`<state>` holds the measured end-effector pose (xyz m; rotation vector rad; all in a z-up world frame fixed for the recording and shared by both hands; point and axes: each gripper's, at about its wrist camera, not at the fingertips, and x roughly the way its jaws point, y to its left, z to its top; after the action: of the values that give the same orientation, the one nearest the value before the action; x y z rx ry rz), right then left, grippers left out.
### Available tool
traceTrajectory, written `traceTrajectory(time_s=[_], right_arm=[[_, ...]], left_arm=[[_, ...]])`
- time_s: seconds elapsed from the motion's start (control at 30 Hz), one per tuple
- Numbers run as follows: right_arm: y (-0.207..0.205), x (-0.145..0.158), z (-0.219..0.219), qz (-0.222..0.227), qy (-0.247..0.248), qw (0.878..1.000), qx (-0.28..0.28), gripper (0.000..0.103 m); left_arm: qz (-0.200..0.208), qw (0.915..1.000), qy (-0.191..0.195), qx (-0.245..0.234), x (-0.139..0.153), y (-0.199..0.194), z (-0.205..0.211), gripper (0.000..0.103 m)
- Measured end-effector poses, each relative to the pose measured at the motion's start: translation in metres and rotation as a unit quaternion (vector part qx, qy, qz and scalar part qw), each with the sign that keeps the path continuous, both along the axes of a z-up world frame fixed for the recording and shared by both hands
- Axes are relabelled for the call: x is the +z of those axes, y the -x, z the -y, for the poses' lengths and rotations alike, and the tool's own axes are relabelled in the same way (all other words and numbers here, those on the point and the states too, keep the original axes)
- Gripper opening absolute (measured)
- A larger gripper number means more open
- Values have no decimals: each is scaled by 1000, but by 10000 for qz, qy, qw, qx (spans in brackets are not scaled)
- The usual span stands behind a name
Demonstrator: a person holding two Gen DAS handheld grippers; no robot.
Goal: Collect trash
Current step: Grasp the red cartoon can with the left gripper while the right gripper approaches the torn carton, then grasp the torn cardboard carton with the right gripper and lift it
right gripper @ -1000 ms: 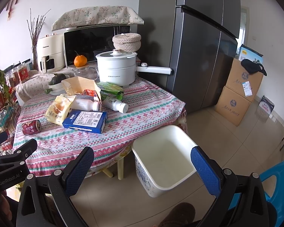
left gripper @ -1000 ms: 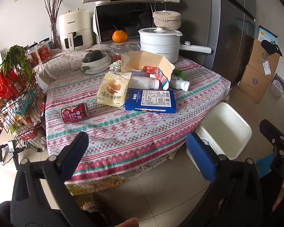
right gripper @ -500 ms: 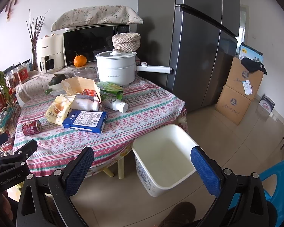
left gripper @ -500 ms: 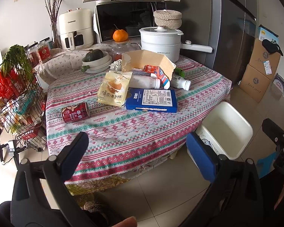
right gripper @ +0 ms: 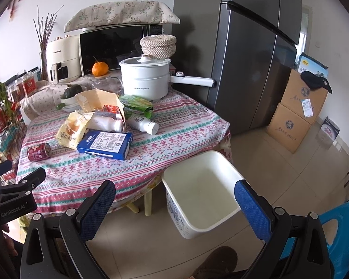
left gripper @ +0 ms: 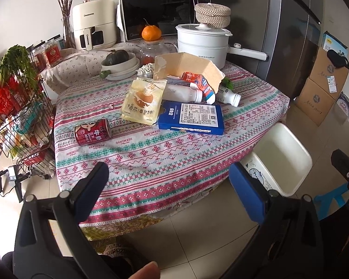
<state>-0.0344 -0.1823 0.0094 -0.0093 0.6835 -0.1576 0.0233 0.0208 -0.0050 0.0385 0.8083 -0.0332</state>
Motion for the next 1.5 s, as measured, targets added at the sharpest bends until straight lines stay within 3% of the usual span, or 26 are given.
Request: traceTrajectory(time_s=[0.13,0.43,0.57,0.77,1.13,1.37,1.5], right_arm=[[-20,2,1,-205,-76,9988,427,103],[-107,0,-10,-1272,-274,9843,1197,103],[-144,-8,-22,-1582,-441,9757,1453,103],[-176,-36,-36,-1971,-793,9622,1705,103],[-202,-47,-63,-2089,-861,9546,1942,103],[-206,-43,-65,-1969,-804,9570,1973,103],[-219,-28,-64,-1771,-810,9589,2062,103]], left_arm=[[-193,9997,97,150,3,-22,-19,102],[-798,9961,54,386,2,-90,-82,102],[-1131,9903,263,766,-16,-123,-120,101],[-1708,9747,646,1289,-63,-156,-159,94],[-2022,9667,86,1567,-98,-192,-150,98],[-2143,9620,69,1689,-112,-199,-156,98],[-2151,9620,370,1641,-115,-199,-162,89]])
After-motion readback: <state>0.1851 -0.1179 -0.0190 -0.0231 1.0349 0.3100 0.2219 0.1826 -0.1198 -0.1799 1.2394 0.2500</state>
